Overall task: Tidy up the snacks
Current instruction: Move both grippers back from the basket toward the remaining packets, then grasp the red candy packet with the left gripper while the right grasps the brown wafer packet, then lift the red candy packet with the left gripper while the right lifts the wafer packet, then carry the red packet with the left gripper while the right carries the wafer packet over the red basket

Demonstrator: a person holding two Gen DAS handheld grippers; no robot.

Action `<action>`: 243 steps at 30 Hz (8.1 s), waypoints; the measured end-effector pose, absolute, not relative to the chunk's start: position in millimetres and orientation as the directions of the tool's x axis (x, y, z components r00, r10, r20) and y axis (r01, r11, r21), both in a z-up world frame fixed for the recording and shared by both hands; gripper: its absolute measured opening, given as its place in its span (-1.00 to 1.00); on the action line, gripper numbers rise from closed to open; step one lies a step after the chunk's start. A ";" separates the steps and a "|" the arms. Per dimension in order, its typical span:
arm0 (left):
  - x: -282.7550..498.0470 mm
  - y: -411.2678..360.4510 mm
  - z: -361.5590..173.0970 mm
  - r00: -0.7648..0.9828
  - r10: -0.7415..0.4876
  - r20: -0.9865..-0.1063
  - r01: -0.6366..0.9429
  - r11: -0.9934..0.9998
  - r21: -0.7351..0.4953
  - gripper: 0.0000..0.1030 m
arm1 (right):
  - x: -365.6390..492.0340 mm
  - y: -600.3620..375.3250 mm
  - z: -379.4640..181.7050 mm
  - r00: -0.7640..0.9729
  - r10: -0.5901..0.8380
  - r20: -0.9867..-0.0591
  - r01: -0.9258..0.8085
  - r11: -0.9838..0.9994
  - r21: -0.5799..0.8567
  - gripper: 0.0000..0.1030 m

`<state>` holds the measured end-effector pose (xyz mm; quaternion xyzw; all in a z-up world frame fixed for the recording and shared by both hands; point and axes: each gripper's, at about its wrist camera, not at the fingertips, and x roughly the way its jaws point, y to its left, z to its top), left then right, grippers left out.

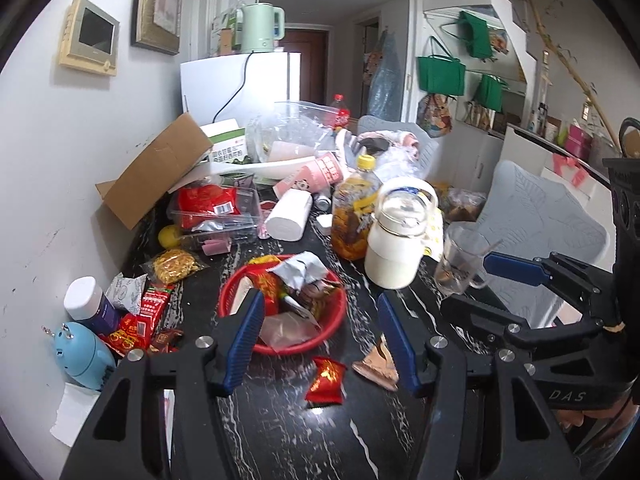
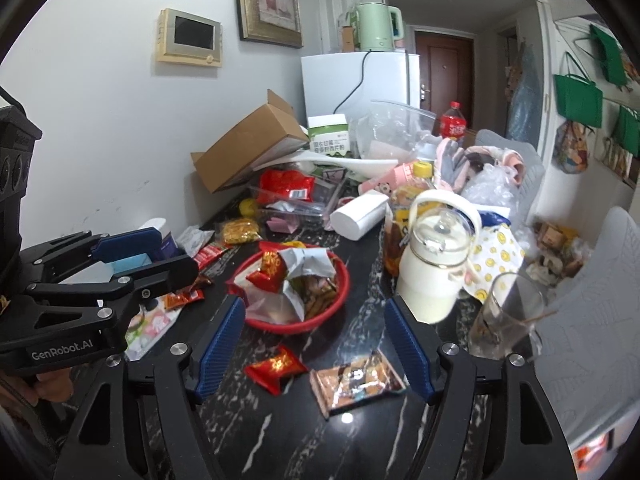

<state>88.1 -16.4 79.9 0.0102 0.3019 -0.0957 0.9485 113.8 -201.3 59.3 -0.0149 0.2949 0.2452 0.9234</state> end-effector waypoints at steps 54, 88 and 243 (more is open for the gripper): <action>109.9 9.7 -67.0 0.628 -0.226 -0.745 0.177 0.973 -0.146 0.12 | 160.2 -201.4 -103.2 0.422 0.418 -0.804 -0.251 0.906 0.340 0.48; 164.7 -19.1 -97.5 0.531 -0.326 -0.783 0.277 0.939 -0.203 -0.22 | 206.2 -191.0 -121.5 0.443 0.338 -0.831 -0.307 0.927 0.213 0.00; 224.0 44.5 -61.8 0.666 -0.279 -0.692 0.104 0.953 -0.284 -0.32 | 259.8 -120.8 -65.4 0.551 0.515 -0.657 -0.538 0.821 0.193 -0.04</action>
